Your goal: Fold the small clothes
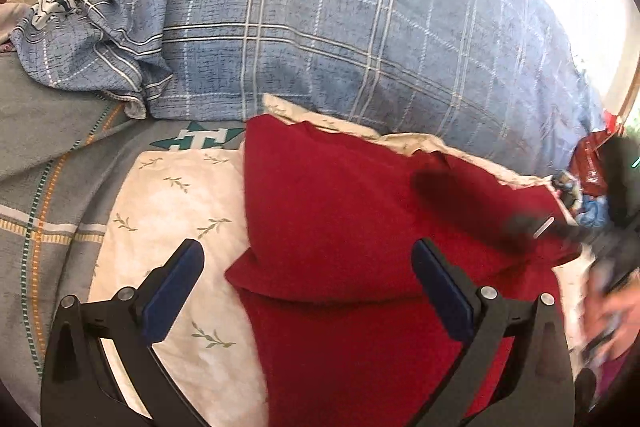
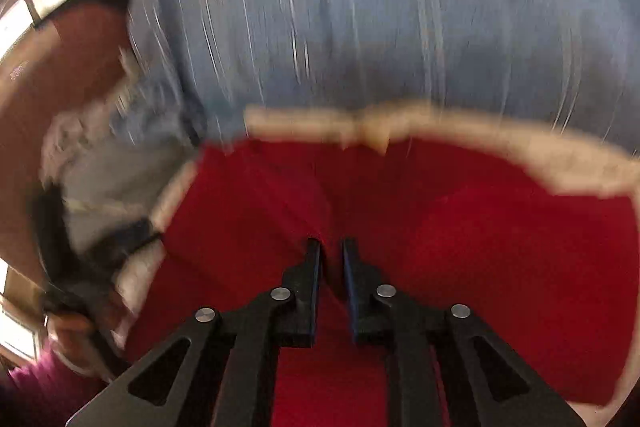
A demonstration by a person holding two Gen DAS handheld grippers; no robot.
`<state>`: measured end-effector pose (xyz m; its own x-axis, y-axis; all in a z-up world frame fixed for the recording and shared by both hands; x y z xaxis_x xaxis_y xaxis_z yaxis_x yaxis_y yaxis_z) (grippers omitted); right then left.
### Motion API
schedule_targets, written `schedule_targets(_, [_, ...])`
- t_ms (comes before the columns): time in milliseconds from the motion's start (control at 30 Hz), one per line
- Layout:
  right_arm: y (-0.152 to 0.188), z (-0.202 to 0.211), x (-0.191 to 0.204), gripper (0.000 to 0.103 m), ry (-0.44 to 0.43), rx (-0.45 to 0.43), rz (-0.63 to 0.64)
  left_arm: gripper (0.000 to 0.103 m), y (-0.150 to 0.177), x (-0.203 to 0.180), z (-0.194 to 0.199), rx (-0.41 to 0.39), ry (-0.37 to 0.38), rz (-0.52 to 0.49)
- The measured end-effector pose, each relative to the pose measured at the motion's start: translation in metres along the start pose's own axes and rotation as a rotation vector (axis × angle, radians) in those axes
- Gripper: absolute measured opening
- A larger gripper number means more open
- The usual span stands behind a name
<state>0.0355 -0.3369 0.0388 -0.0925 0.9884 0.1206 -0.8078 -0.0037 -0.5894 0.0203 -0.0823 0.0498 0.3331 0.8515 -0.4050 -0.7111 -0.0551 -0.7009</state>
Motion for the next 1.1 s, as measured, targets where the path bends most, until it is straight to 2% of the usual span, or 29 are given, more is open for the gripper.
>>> schedule_targets(33, [0.007, -0.009, 0.001, 0.021, 0.004, 0.040, -0.001, 0.103, 0.000, -0.001, 0.001, 0.000, 0.011, 0.002])
schedule_targets(67, [0.015, -0.010, -0.001, 0.023, -0.003, 0.034, -0.012, 0.103, 0.000, -0.002, 0.002, -0.001, 0.016, 0.004])
schedule_targets(100, [0.019, -0.001, -0.004, 0.027, -0.003, -0.007, -0.022, 0.103, 0.000, -0.003, 0.002, 0.001, 0.021, 0.007])
schedule_targets(167, [0.028, 0.022, -0.010, 0.060, 0.002, -0.069, -0.030, 0.103, -0.002, -0.009, 0.002, 0.006, 0.038, -0.001])
schedule_targets(233, [0.040, 0.044, -0.015, 0.070, 0.014, -0.147, -0.021, 0.103, -0.006, -0.020, -0.001, 0.010, 0.053, -0.028])
schedule_targets(333, [0.054, 0.059, -0.020, 0.071, 0.091, -0.186, 0.011, 0.103, -0.014, -0.042, -0.017, 0.063, 0.076, -0.051])
schedule_targets(533, [0.098, 0.054, -0.031, 0.071, 0.186, -0.139, 0.035, 0.102, -0.023, -0.068, -0.071, 0.164, 0.084, -0.050])
schedule_targets(633, [0.111, 0.054, -0.036, 0.071, 0.181, -0.173, 0.016, 0.092, -0.019, -0.080, -0.094, 0.217, 0.084, -0.050])
schedule_targets(700, [0.113, 0.053, -0.039, 0.077, 0.160, -0.187, -0.014, 0.079, -0.016, -0.090, -0.102, 0.224, 0.060, -0.076])
schedule_targets(767, [0.114, 0.051, -0.038, 0.091, 0.123, -0.195, -0.008, 0.041, -0.015, -0.101, -0.106, 0.242, 0.084, -0.096])
schedule_targets(800, [0.113, 0.051, -0.035, 0.096, 0.110, -0.188, 0.011, 0.035, -0.015, -0.107, -0.108, 0.249, 0.077, -0.115])
schedule_targets(833, [0.113, 0.051, -0.034, 0.103, 0.093, -0.179, 0.026, 0.021, -0.016, -0.112, -0.108, 0.245, 0.063, -0.138])
schedule_targets(867, [0.112, 0.049, -0.032, 0.103, 0.068, -0.172, 0.038, 0.004, -0.018, -0.116, -0.106, 0.240, 0.051, -0.170])
schedule_targets(933, [0.111, 0.049, -0.035, 0.103, 0.042, -0.172, 0.026, 0.004, -0.027, -0.119, -0.098, 0.226, 0.056, -0.177])
schedule_targets(1000, [0.111, 0.054, -0.044, 0.101, 0.000, -0.181, -0.020, 0.003, -0.042, -0.114, -0.080, 0.175, 0.083, -0.156])
schedule_targets(1100, [0.113, 0.069, -0.054, 0.100, 0.005, -0.204, -0.096, 0.003, -0.062, -0.095, -0.041, 0.082, 0.092, -0.136])
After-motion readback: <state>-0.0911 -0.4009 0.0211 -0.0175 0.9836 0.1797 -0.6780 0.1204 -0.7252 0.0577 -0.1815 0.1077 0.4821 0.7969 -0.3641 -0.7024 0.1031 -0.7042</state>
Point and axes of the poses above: each gripper's, at about its wrist camera, not at the fingertips, and z roughly against the way its jaws point, x to its left, y to its underside, the point moved 2 cm from there along -z, roughly the way its jaws point, and after that the axes turned 12 degrees about y, right-handed, at the moved point
